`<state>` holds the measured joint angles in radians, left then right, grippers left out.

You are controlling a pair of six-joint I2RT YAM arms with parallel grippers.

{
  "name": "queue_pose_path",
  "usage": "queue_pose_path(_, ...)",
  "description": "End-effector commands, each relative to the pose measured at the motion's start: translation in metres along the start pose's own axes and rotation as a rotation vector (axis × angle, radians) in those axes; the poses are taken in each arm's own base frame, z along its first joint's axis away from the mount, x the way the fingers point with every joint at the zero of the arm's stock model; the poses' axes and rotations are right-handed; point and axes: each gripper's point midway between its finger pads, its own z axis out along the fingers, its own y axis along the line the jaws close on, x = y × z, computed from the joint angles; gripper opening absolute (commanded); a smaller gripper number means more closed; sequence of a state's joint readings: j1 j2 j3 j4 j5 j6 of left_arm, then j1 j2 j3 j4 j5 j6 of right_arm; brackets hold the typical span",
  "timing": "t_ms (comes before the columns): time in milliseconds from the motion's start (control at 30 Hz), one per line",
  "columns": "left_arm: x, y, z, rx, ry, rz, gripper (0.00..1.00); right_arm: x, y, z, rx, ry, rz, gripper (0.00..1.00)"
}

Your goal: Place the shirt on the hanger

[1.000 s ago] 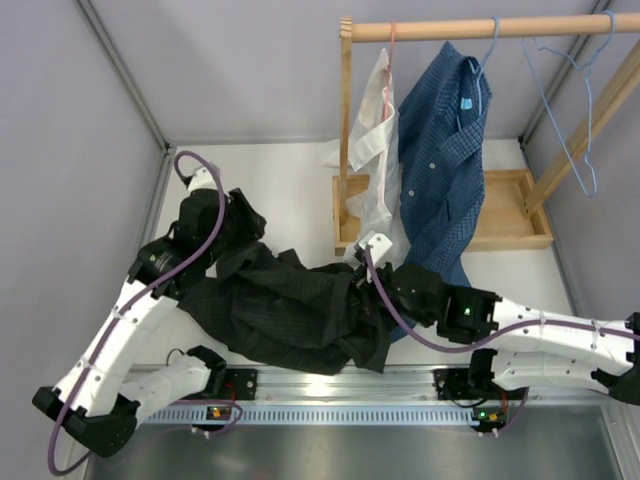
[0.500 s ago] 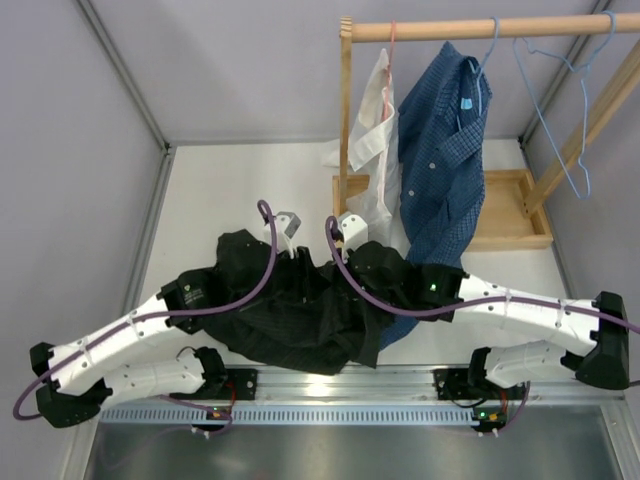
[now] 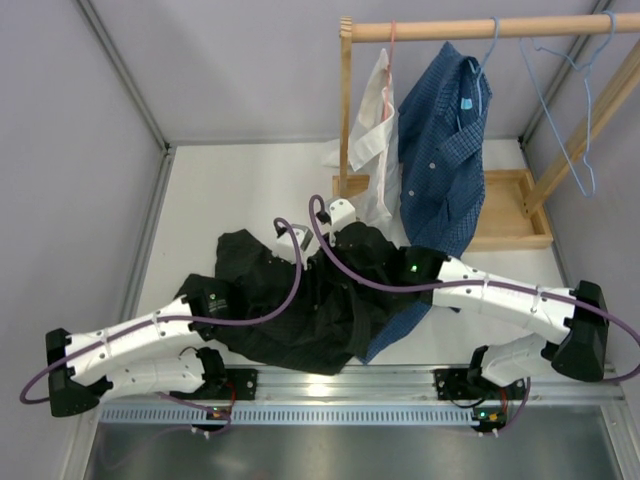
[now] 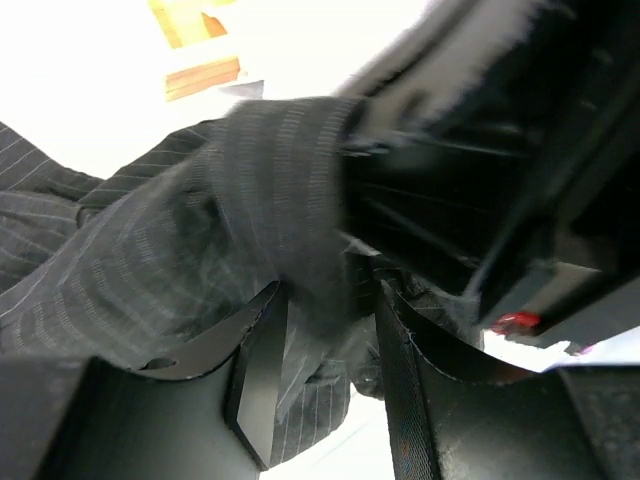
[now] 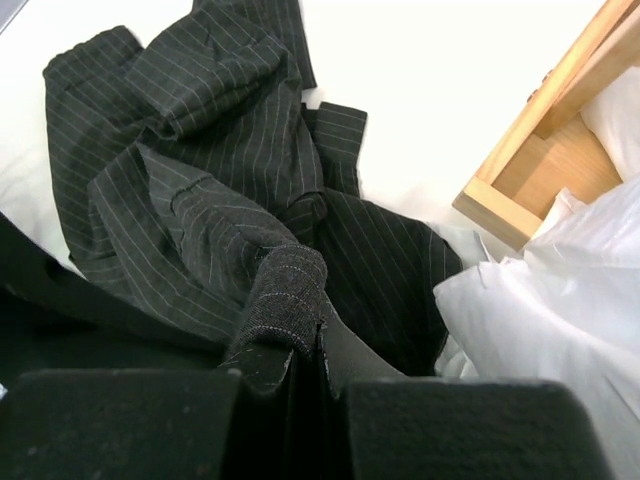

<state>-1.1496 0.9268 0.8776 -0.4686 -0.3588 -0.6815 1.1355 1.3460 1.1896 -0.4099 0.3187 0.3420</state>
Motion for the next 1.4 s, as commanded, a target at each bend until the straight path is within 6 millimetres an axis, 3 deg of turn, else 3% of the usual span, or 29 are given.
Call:
queue_pose_path(0,-0.015,-0.014,0.005,0.031,-0.087,0.024,0.45,-0.024,0.007,-0.001,-0.024,-0.048,0.014,0.0)
queue_pose_path(267,-0.017,0.003,0.008,-0.076,-0.128,-0.018,0.41,-0.024,0.012,0.005,-0.04,-0.053,0.021,0.0)
queue_pose_path(400,-0.014,0.013,0.013,-0.128,-0.135,-0.017,0.28,-0.029,0.015,0.0,-0.065,-0.072,0.032,0.0)
queue_pose_path(700,-0.005,0.018,0.018,-0.146,-0.114,0.0,0.27,-0.036,0.016,-0.01,-0.085,-0.109,0.051,0.0)
queue_pose_path(733,-0.003,0.015,0.018,-0.129,-0.099,0.004,0.03,-0.037,0.015,-0.01,-0.082,-0.11,0.049,0.0)
queue_pose_path(933,0.006,0.013,0.012,-0.081,-0.067,0.024,0.0,-0.035,0.009,-0.014,-0.064,-0.102,0.039,0.0)
queue_pose_path(967,0.004,0.014,0.007,-0.068,-0.079,0.02,0.0,-0.033,0.009,-0.016,-0.071,-0.097,0.038,0.08)
queue_pose_path(1033,0.002,0.012,0.0,-0.048,-0.076,0.03,0.0,-0.029,0.015,-0.025,-0.125,-0.087,0.026,0.33)
queue_pose_path(1067,-0.002,0.009,-0.004,-0.036,-0.079,0.032,0.0,-0.027,0.016,-0.029,-0.143,-0.086,0.017,0.52)
queue_pose_path(1100,-0.003,0.013,-0.009,-0.046,-0.073,0.034,0.0,-0.027,0.018,-0.034,-0.162,-0.088,0.016,0.58)
queue_pose_path(1200,-0.011,0.015,-0.019,-0.058,-0.083,0.018,0.0,-0.033,0.01,-0.064,-0.174,-0.125,0.021,0.62)
queue_pose_path(1267,-0.01,0.02,-0.021,-0.076,-0.082,0.022,0.0,-0.05,0.001,-0.093,-0.17,-0.191,0.027,0.64)
queue_pose_path(1300,-0.01,0.021,-0.022,-0.084,-0.082,0.016,0.0,-0.049,-0.012,-0.102,-0.121,-0.189,0.022,0.65)
queue_pose_path(1333,-0.01,0.024,-0.022,-0.1,-0.083,0.016,0.0,-0.066,-0.02,-0.125,-0.104,-0.246,0.03,0.68)
queue_pose_path(1367,-0.008,0.027,-0.021,-0.113,-0.074,0.018,0.0,-0.072,-0.033,-0.136,-0.056,-0.265,0.004,0.73)
